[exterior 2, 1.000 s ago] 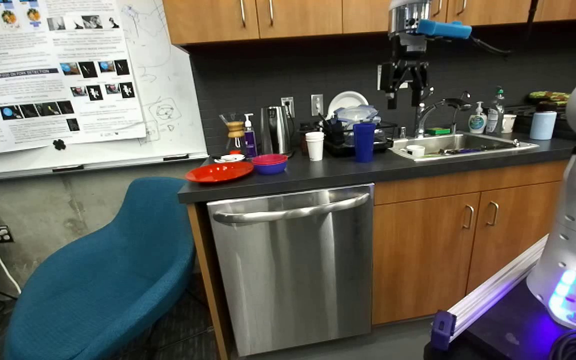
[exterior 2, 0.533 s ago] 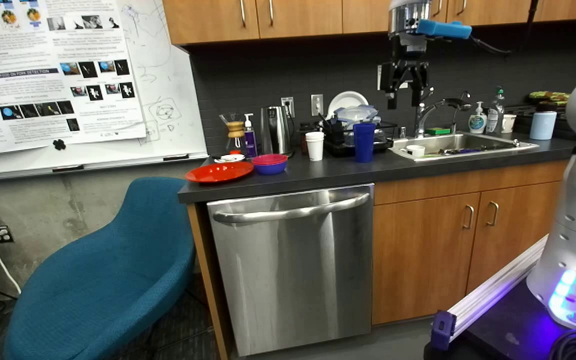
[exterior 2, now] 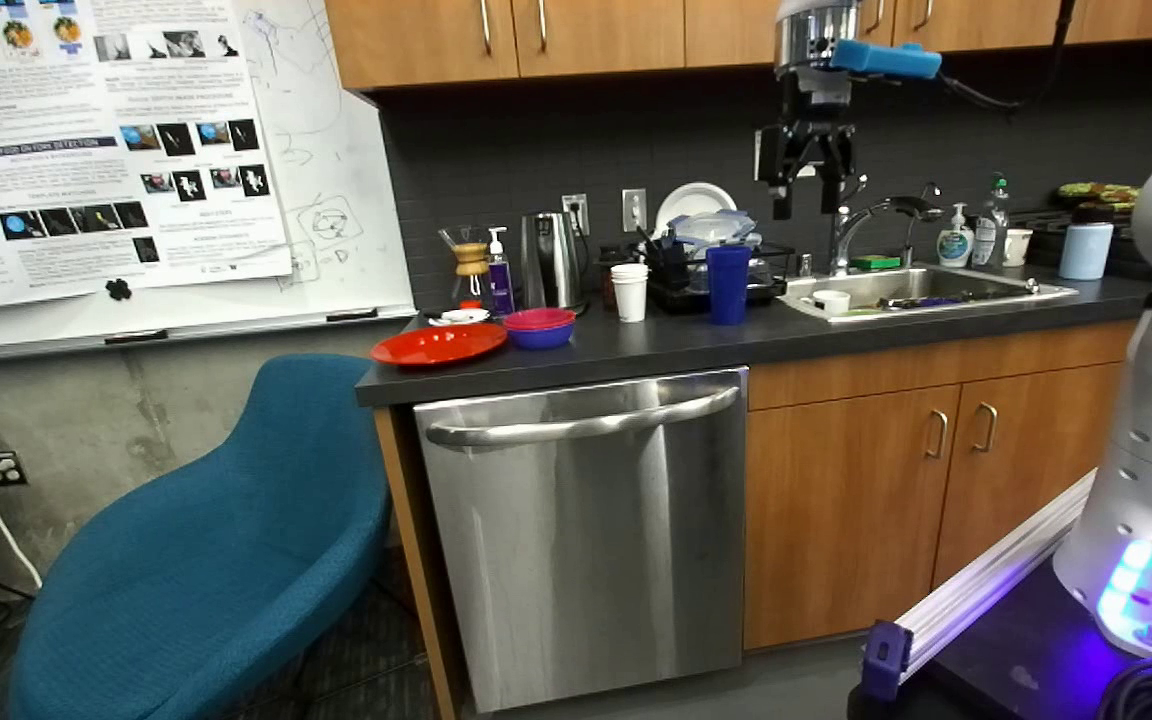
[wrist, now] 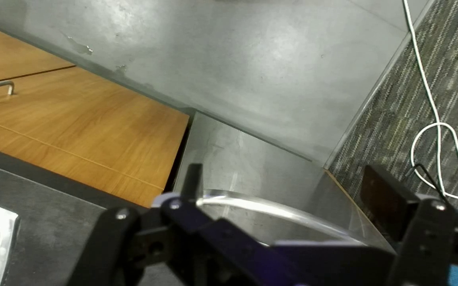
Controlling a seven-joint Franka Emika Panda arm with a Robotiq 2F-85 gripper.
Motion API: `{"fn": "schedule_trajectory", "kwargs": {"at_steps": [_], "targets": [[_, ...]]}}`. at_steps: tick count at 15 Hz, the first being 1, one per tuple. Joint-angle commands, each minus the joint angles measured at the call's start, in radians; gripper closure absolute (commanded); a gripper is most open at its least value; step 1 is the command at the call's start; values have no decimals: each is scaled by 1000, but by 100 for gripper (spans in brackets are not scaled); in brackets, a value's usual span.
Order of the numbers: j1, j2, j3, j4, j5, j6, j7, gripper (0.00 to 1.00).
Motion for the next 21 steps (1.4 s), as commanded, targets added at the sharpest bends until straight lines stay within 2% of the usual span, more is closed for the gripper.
{"fn": "schedule_trajectory", "kwargs": {"at_steps": [1,8,11,15,21], "targets": [[17,46,28,19,30,32,32,0],[112,322,133,103,135,158,78,0],[124,445,183,159,91,244,138,0],[138,580,214,236,7,330,199,0],[188,761,221,396,-137,358,283,0]]}}
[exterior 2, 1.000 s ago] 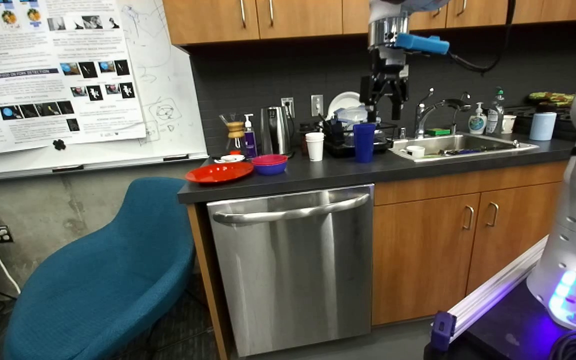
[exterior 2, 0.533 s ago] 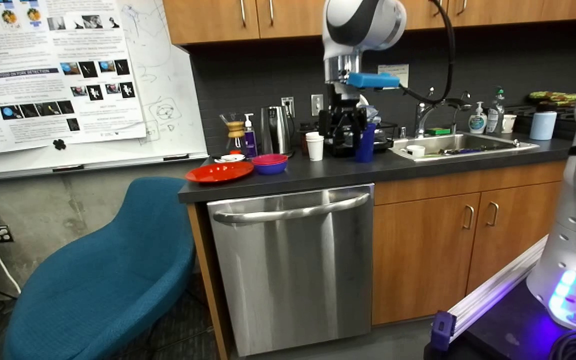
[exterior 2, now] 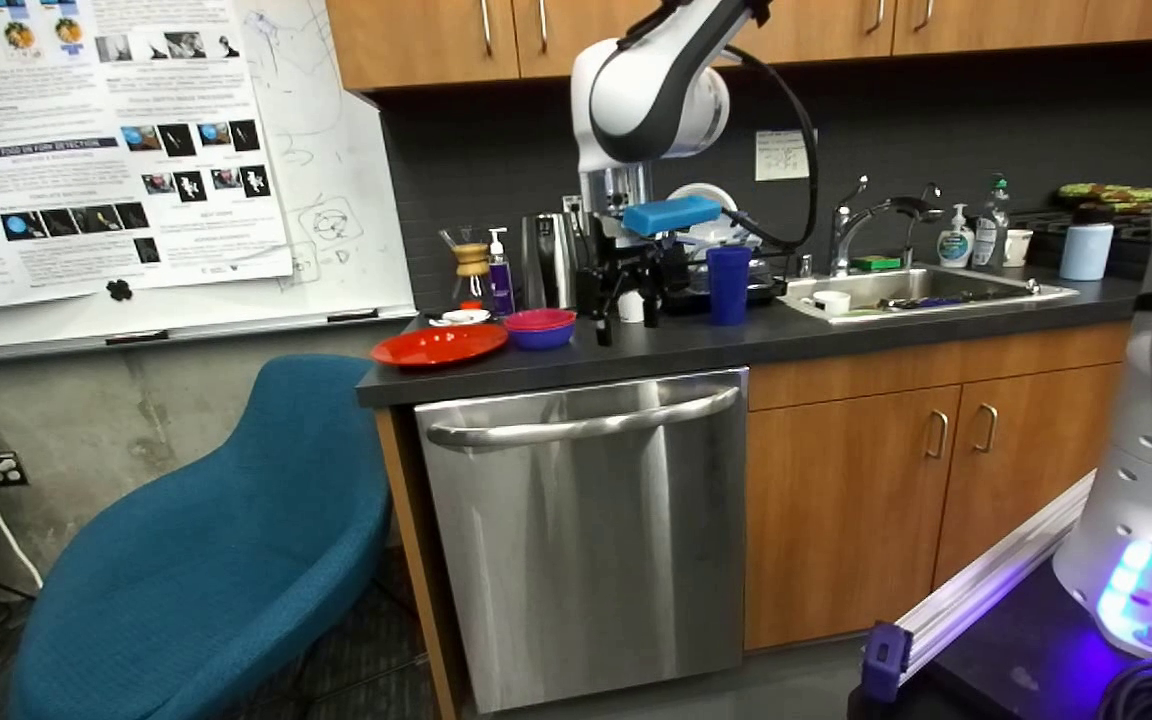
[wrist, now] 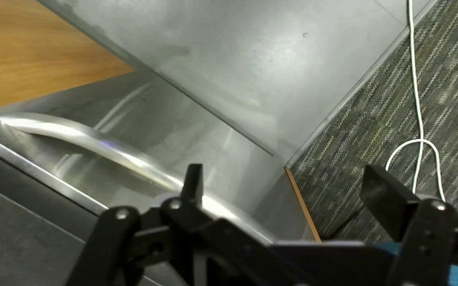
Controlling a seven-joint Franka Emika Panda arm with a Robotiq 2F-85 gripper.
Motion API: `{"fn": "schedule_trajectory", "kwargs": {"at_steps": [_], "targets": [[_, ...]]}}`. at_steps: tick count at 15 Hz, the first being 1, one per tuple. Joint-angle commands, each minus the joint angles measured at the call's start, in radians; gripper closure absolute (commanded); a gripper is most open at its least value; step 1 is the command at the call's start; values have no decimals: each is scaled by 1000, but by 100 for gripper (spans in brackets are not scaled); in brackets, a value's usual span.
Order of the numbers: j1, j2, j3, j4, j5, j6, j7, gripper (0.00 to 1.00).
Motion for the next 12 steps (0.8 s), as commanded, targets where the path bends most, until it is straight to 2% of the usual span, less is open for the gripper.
{"fn": "schedule_trajectory", "kwargs": {"at_steps": [1,5,12], "targets": [[38,109,-5,120,-77,-18,56,0],[79,209,-20,220,-143,-20,67,0],[103,337,-52,345,-168,-19,6,0]]}}
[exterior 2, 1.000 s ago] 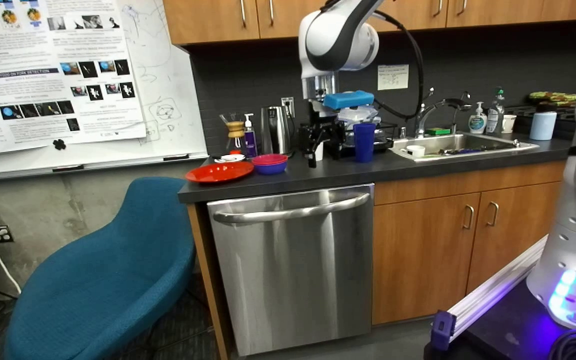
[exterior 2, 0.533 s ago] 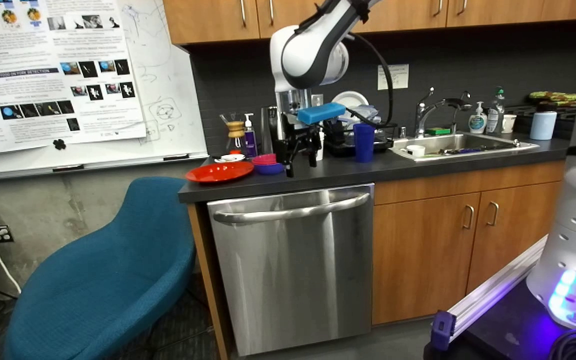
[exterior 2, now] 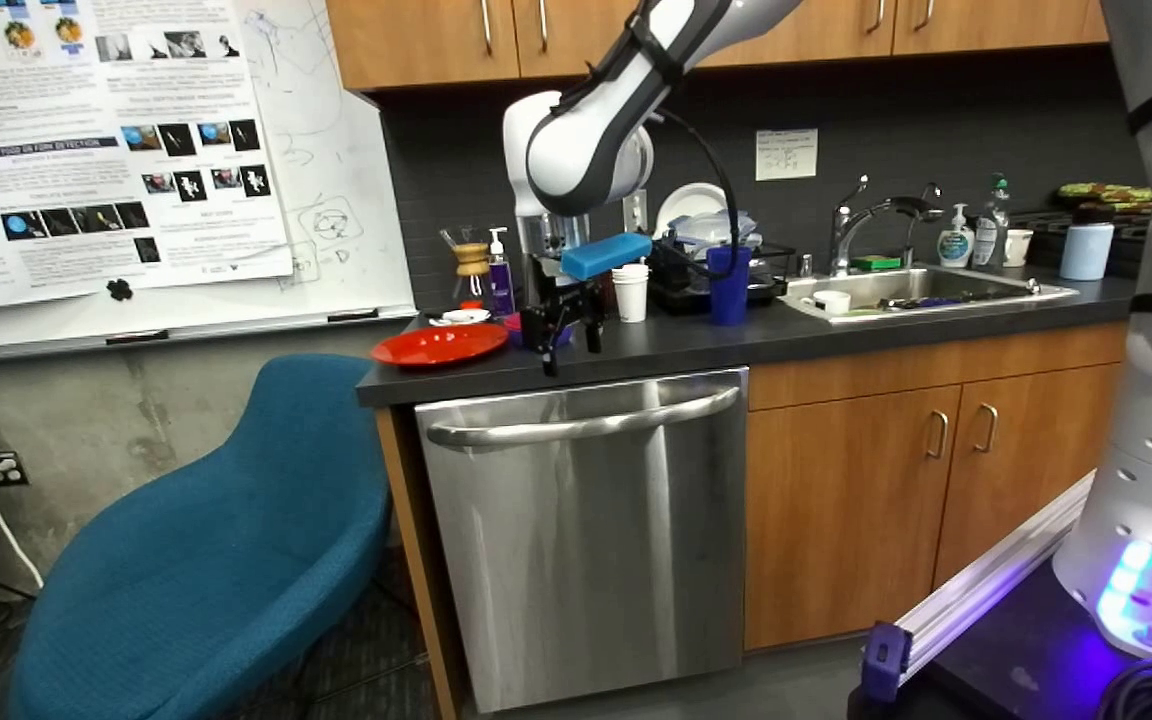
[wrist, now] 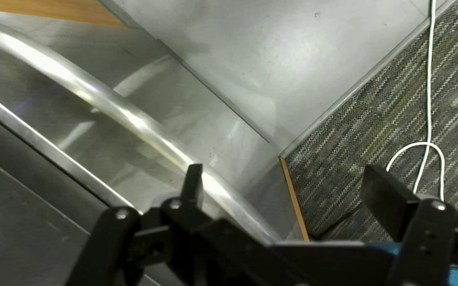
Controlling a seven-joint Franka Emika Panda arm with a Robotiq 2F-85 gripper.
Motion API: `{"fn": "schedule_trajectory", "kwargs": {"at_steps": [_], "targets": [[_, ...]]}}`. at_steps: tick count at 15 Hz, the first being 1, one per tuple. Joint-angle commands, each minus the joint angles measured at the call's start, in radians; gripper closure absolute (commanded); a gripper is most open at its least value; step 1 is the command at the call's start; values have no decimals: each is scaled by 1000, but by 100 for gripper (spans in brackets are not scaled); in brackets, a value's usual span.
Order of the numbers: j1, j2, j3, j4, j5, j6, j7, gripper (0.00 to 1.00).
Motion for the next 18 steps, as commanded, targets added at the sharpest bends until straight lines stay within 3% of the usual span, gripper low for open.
{"fn": "schedule_trajectory", "kwargs": {"at_steps": [1,4,12,18], "targets": [[18,63,-34,78,-44,-16,-55,0],[1,91,-33,95,-43,-5,-152,0],[-74,96,25,81,41,-44,-602,0],[-89,136,18,105,31,-77,-697,0]]}}
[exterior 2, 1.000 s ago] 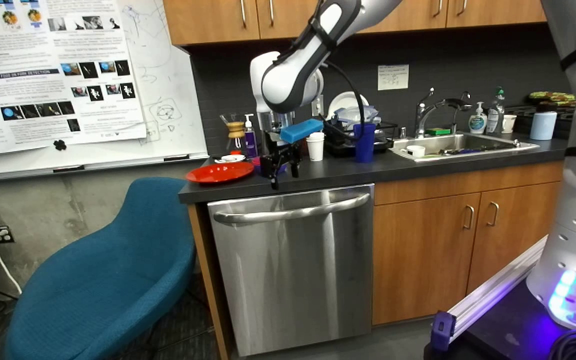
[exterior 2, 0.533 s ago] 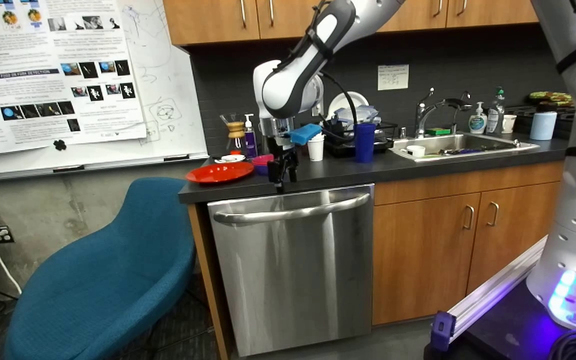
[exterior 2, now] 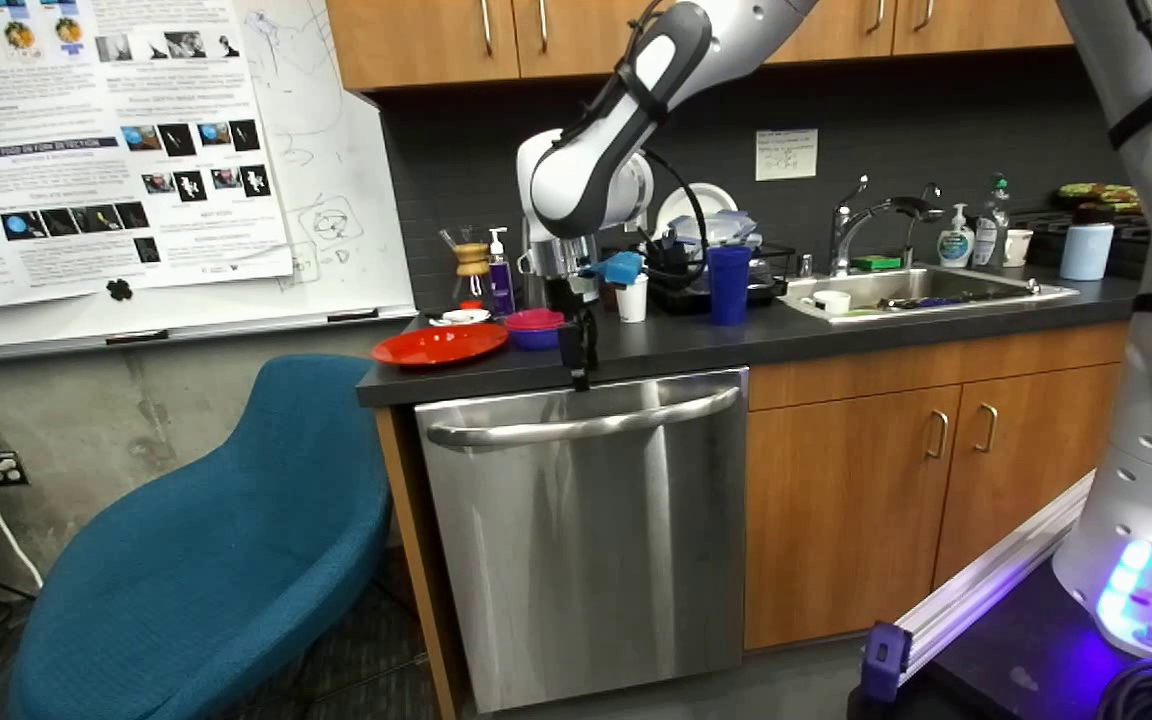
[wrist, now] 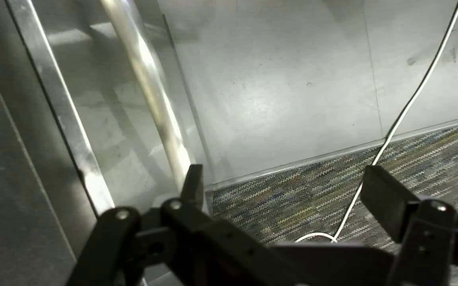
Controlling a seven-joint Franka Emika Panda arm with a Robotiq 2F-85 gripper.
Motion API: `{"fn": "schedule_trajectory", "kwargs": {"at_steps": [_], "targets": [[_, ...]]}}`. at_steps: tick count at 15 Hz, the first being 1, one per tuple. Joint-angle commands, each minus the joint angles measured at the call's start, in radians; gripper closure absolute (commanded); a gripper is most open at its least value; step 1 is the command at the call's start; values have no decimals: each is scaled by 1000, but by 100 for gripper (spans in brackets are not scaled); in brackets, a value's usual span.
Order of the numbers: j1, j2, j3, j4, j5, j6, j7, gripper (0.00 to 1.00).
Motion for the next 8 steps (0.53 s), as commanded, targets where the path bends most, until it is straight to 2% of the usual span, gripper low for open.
{"fn": "schedule_trajectory", "kwargs": {"at_steps": [1,8], "targets": [[-19,38,5,37,-2,-37,-52,0],[-35,122,9,122,2,-41,-109,0]]}}
